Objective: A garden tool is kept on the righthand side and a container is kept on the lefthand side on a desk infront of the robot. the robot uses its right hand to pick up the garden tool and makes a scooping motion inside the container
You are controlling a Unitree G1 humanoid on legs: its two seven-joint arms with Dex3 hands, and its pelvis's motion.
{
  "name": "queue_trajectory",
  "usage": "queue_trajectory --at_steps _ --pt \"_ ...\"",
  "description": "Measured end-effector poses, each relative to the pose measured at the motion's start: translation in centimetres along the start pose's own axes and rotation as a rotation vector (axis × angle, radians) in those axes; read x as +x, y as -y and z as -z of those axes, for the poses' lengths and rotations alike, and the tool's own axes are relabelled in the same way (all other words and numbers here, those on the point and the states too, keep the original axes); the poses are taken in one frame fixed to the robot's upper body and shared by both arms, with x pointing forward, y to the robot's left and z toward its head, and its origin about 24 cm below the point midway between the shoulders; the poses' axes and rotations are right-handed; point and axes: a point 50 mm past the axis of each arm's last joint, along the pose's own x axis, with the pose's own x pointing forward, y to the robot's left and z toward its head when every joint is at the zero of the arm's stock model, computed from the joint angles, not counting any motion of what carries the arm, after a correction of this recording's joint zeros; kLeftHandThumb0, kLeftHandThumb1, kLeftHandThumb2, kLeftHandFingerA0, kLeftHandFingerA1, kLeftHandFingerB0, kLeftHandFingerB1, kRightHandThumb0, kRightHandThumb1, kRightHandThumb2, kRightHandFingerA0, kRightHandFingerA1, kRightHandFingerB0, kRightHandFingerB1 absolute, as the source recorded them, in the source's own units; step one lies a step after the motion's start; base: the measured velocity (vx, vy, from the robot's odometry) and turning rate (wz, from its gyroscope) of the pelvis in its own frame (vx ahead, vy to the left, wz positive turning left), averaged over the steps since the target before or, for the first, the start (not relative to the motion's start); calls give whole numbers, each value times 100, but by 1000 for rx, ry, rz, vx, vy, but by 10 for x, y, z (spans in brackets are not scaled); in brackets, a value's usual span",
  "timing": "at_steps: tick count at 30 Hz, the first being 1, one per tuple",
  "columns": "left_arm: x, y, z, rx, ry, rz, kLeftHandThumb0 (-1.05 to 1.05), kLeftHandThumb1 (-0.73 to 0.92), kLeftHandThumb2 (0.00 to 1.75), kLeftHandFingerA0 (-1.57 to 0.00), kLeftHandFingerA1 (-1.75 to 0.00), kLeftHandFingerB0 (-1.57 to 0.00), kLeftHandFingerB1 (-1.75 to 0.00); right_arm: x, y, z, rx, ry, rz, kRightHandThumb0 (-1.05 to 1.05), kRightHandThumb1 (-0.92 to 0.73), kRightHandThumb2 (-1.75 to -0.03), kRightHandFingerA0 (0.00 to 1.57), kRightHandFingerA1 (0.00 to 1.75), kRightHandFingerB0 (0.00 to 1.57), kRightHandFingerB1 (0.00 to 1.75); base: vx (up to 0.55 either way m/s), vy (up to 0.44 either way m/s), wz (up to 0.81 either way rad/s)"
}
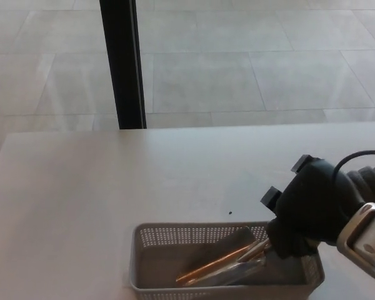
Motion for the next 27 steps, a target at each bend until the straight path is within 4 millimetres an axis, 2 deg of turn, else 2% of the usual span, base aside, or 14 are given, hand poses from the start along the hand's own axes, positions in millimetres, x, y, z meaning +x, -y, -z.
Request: queue_trajectory --at_steps 1,3,4,6,7,8,9,10,12,13,14,16,17,27 --pt "0 0 0 1 0 1 -50 69 60 -66 -61 -57 -48 1 0 -4 5 5 3 -50 -74 -82 104 175 73 164 0 0 0" --pt "0 0 -1 1 2 3 -48 67 60 -65 -62 -58 -48 4 3 -9 24 13 19 -43 -60 -104 105 175 79 133 0 0 0" --pt "0 0 -1 1 2 3 -47 68 61 -63 -60 -56 -47 5 5 -11 39 15 27 -42 -58 -119 105 175 76 139 0 0 0" --pt "0 0 -1 1 1 3 -48 68 61 -62 -59 -56 -47 8 8 -13 87 12 39 -40 -50 -124 104 175 81 127 0 0 0" --pt "0 0 -1 1 1 4 -47 67 60 -62 -62 -56 -48 9 9 -14 104 10 41 -40 -53 -116 101 175 81 121 0 0 0" --pt "0 0 0 0 1 4 -47 67 60 -62 -63 -56 -49 10 11 -13 125 3 45 -38 -53 -108 98 175 83 124 0 0 0" --pt "0 0 0 0 0 4 -49 67 60 -61 -62 -55 -49 10 11 -12 148 -5 44 -40 -43 -110 119 159 91 125 0 0 0" --pt "0 0 0 -1 0 4 -49 67 60 -62 -62 -56 -49 10 11 -11 165 -11 45 -36 -49 -116 98 175 82 142 0 0 0" --pt "0 0 -1 -1 3 5 -48 66 60 -63 -63 -56 -49 11 12 -9 207 -25 47 -39 -50 -116 95 175 81 146 0 0 0" --pt "0 0 -1 -1 4 5 -48 67 60 -62 -61 -55 -48 10 11 -8 226 -31 46 -38 -50 -114 100 175 86 132 0 0 0" --pt "0 0 -2 -1 4 5 -48 67 60 -62 -61 -55 -48 10 11 -7 247 -37 45 -38 -50 -114 100 175 86 132 0 0 0" --pt "0 0 -2 -1 5 5 -48 67 60 -63 -62 -55 -49 9 9 -6 289 -50 40 -36 -46 -122 92 175 78 162 0 0 0" --pt "0 0 -2 -1 5 6 -48 67 60 -63 -60 -55 -48 9 8 -6 311 -56 38 -34 -48 -113 91 175 74 174 0 0 0" --pt "0 0 -2 -2 4 6 -49 69 61 -63 -60 -56 -46 2 1 9 507 -132 36 -19 -50 -122 89 175 78 161 0 0 0"
